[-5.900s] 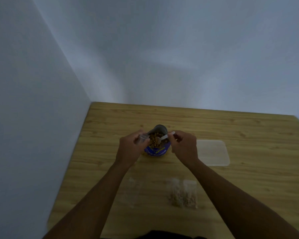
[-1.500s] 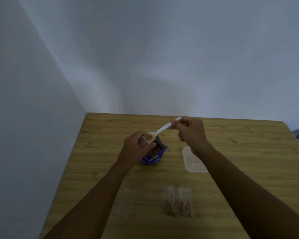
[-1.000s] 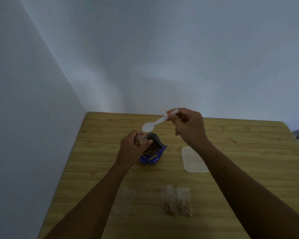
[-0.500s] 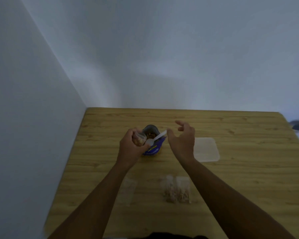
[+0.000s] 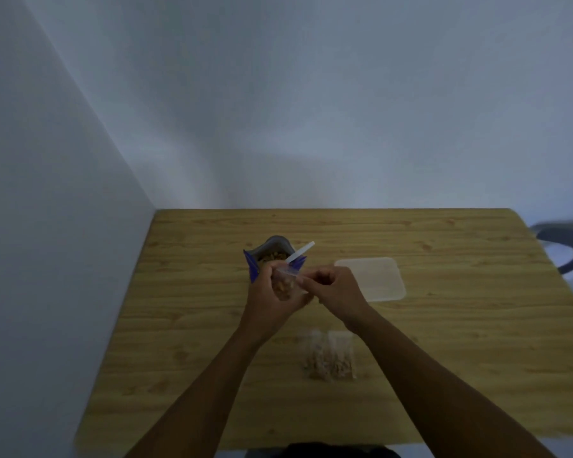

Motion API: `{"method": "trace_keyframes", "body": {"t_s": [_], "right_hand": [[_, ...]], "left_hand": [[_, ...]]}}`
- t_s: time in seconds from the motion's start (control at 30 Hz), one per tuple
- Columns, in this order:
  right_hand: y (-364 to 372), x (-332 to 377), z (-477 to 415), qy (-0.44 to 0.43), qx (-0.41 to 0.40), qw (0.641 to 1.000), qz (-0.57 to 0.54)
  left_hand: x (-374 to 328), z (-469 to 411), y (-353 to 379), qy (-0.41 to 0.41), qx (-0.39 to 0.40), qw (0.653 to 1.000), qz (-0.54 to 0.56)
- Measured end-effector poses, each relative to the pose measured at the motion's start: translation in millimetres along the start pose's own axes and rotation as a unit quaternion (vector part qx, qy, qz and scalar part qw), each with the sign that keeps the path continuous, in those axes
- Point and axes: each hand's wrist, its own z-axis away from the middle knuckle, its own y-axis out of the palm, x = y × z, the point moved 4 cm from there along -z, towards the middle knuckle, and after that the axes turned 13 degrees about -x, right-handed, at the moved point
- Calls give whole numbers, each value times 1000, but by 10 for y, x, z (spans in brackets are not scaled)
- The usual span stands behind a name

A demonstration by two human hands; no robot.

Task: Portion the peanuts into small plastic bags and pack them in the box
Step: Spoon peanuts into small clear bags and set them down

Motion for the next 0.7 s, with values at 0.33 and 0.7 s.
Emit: {"method": "trace_keyframes", "body": {"t_s": [0.33, 0.7], "right_hand": [[-283, -569, 108, 46, -23, 999, 5], [-92, -1322, 346, 74, -59, 977, 191]], "left_hand": [[362, 226, 158, 17, 23, 997, -71], [1075, 515, 312, -90, 22, 975, -203]]}}
